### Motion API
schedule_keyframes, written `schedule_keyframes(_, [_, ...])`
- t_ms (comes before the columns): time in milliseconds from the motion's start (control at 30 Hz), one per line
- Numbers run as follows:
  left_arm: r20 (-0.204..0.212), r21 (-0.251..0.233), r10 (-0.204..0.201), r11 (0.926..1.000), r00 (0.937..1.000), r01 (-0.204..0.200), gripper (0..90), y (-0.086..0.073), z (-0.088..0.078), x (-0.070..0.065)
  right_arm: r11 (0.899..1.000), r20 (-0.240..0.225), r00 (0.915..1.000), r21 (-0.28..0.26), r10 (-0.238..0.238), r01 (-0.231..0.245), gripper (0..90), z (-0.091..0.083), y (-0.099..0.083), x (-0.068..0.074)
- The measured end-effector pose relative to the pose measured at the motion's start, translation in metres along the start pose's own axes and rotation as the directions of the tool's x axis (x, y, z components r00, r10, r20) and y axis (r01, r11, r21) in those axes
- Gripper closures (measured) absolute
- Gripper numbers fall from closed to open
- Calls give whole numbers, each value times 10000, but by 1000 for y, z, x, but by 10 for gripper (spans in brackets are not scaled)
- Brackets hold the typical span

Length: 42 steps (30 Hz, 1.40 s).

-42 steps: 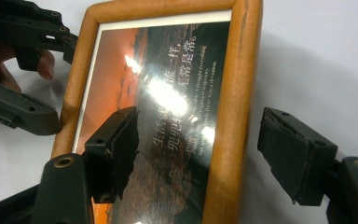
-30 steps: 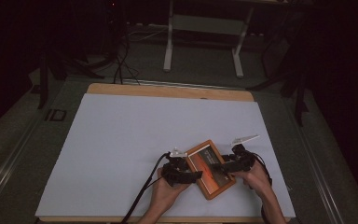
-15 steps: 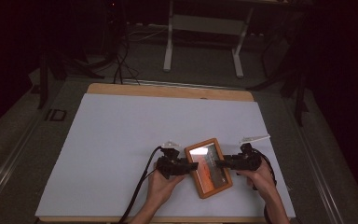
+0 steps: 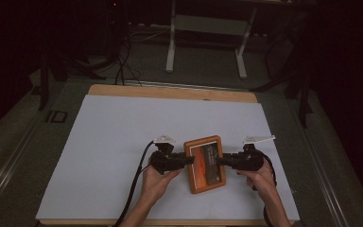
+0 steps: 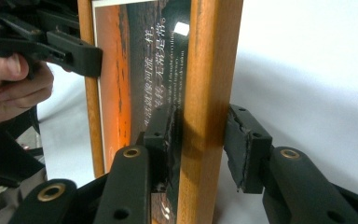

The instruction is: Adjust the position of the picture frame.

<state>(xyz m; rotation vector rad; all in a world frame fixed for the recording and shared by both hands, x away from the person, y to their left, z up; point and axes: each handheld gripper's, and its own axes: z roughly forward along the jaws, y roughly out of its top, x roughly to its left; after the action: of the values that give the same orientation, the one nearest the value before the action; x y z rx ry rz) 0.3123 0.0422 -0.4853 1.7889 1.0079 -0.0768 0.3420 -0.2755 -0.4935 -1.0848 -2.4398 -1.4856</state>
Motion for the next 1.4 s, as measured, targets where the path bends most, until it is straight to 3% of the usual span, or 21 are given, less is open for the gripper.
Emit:
schedule_keyframes(100, [39,-229,454,9987,9990,-453,680,2,-8,2,9992,68,9994,-206,-350,351,647,2,2,6])
schedule_keyframes(300, [58,-608,887,9942,9960,-882,686,6,-25,9,9958,192,9966,-420,-802,809,647,13,8,18])
schedule_keyframes(600, [230,-703,1354,9885,9905,-1335,684,12,-46,29,9952,324,9956,-396,-883,896,656,34,15,34])
schedule_keyframes(700, [305,-755,1376,9880,9900,-1350,683,12,-47,32,9954,346,9954,-314,-889,900,662,37,16,37])
schedule_keyframes(767, [586,-845,1383,9875,9887,-1331,681,13,-51,43,9958,420,9953,-231,-871,881,666,42,18,41])
schedule_keyframes(1033, [607,-1018,1240,9878,9904,-1175,672,12,-54,51,9965,682,9946,-218,-786,803,669,48,23,47])
schedule_keyframes(1167, [828,-1126,929,9901,9922,-833,666,11,-54,58,9964,772,9939,-253,-791,813,673,48,28,50])
schedule_keyframes(1400, [675,-1058,717,9923,9951,-643,652,7,-50,68,9979,807,9950,-202,-595,613,675,56,29,47])
